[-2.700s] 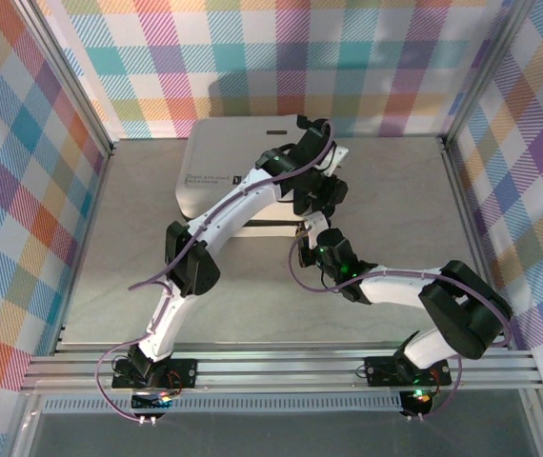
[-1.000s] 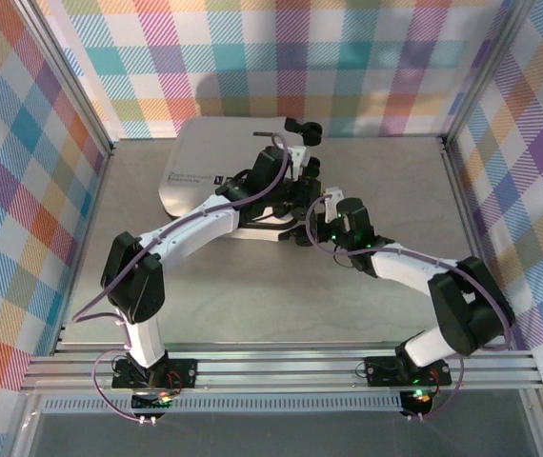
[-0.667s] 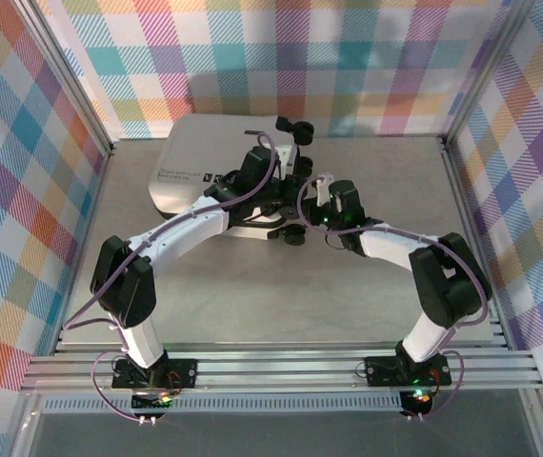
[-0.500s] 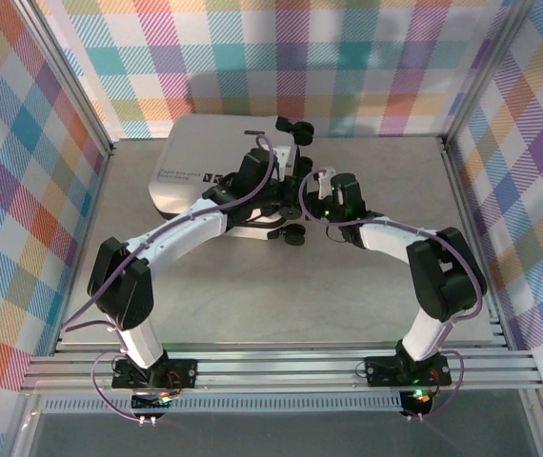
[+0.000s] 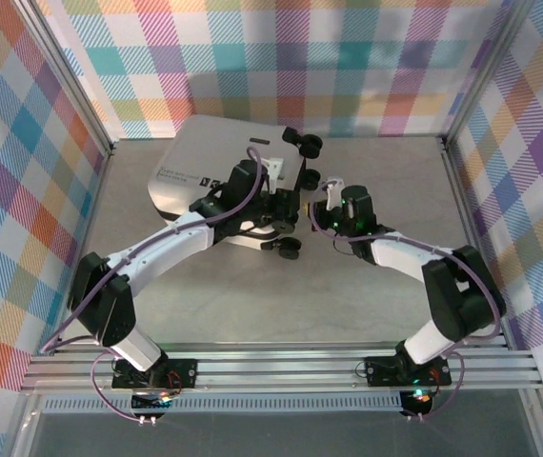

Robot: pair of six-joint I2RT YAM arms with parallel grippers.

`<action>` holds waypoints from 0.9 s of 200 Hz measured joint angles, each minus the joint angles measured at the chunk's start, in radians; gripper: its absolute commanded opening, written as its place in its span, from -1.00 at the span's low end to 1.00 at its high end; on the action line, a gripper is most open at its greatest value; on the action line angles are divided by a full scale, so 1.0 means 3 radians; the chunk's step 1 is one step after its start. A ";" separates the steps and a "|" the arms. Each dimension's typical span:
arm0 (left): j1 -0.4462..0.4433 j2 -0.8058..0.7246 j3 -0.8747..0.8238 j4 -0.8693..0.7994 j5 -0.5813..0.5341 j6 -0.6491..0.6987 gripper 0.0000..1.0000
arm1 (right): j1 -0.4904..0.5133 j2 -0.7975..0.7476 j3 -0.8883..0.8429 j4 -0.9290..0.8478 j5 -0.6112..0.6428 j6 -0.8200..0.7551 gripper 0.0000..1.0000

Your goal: Pack the luggage

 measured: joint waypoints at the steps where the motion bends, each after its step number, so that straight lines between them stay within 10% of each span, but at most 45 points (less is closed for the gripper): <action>1: 0.0000 -0.0005 -0.0005 -0.0001 0.0001 -0.0001 -0.34 | 0.0000 -0.0006 -0.0009 0.0004 0.0000 0.0004 -1.00; 91: 0.0273 -0.0570 -0.0469 -0.0270 -0.0609 0.0071 -0.37 | 0.0470 -0.0637 -0.0806 -0.0098 0.0643 0.0111 -1.00; 180: 0.0315 -0.0712 -0.0328 -0.0838 -0.0712 0.0136 -0.33 | 0.0290 0.0198 0.0027 0.0109 -0.0413 -0.0515 -0.15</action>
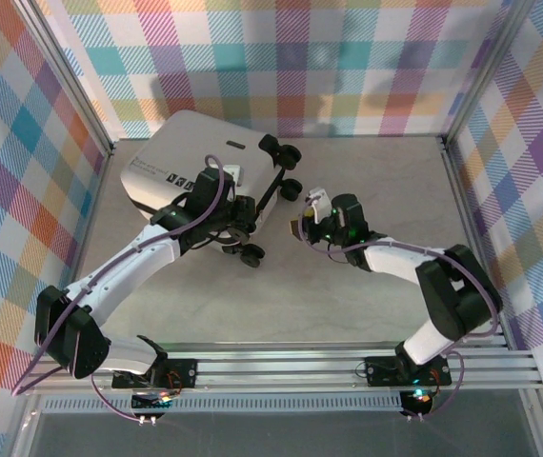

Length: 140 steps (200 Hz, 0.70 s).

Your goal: Pack the luggage

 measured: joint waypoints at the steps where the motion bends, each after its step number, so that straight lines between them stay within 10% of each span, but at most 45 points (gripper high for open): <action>1: -0.0004 0.0000 0.0009 -0.0018 0.0001 0.0003 -0.33 | -0.0003 0.0018 0.0013 0.0001 -0.0015 0.0001 -0.16; 140: -0.0141 -0.0004 0.0189 -0.0491 -0.0172 0.0017 -0.32 | 0.0217 0.0815 0.0668 0.0000 -0.0481 0.0029 -0.07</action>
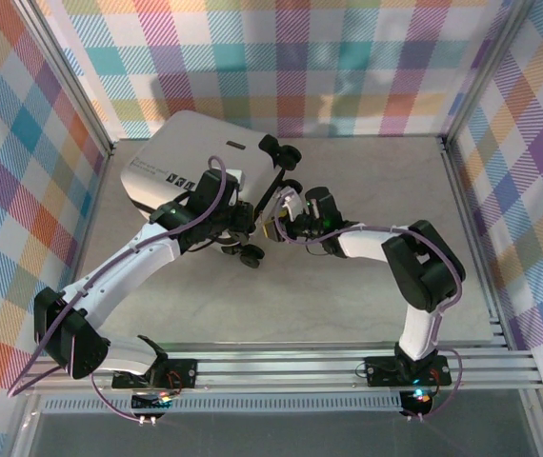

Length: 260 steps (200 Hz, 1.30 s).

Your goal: Pack the luggage

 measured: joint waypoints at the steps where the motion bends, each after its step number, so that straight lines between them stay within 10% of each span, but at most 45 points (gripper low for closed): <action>1: 0.0000 0.0000 0.0000 -0.0001 0.0000 -0.0001 -0.32 | 0.0000 0.0004 0.0004 0.0000 -0.0001 0.0000 -0.07; 142: -0.0013 -0.0006 -0.0006 -0.0032 0.0003 -0.0011 -0.32 | 0.0069 0.0217 0.0329 -0.0107 -0.0029 0.0001 -0.08; 217: -0.0013 -0.0028 -0.0036 0.0003 -0.0004 -0.0022 -0.32 | 0.0125 0.0309 0.0412 -0.0149 -0.0005 0.0029 -0.94; 260: -0.0013 -0.0041 -0.0053 0.0019 -0.0020 -0.0023 -0.32 | 0.0146 0.0299 0.0392 -0.0114 0.0111 0.0047 -1.00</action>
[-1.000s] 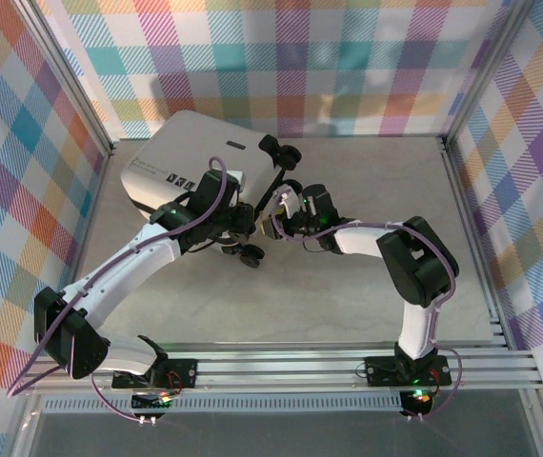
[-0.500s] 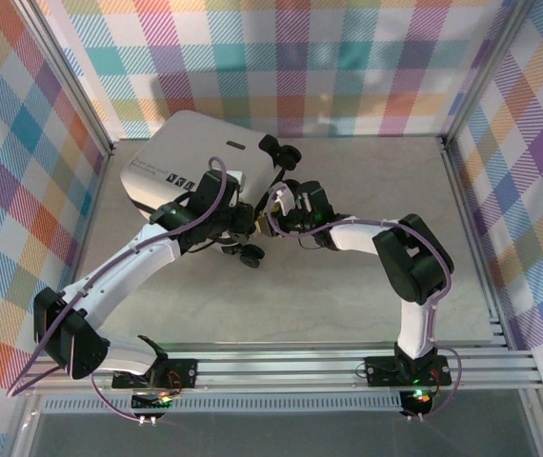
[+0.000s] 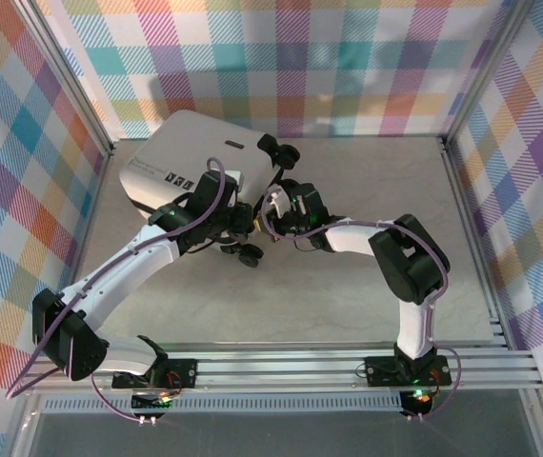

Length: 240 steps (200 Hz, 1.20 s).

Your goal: Pack the luggage

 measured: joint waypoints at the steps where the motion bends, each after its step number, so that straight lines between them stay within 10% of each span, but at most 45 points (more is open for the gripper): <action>1: 0.0000 0.0000 0.0000 0.0000 0.0000 0.0000 -0.32 | 0.0003 -0.0001 -0.0004 0.0001 0.0001 0.0000 -1.00; 223: -0.0464 -0.0654 -0.0521 -0.0197 -0.0411 -0.1092 0.56 | 0.0048 -0.0392 -0.0487 0.0165 0.0219 -0.0072 -1.00; 240: -0.0473 -0.0652 -0.0521 -0.0066 -0.0425 -0.1186 0.94 | 0.0098 -0.0444 -0.0546 0.0175 0.0259 -0.0074 -1.00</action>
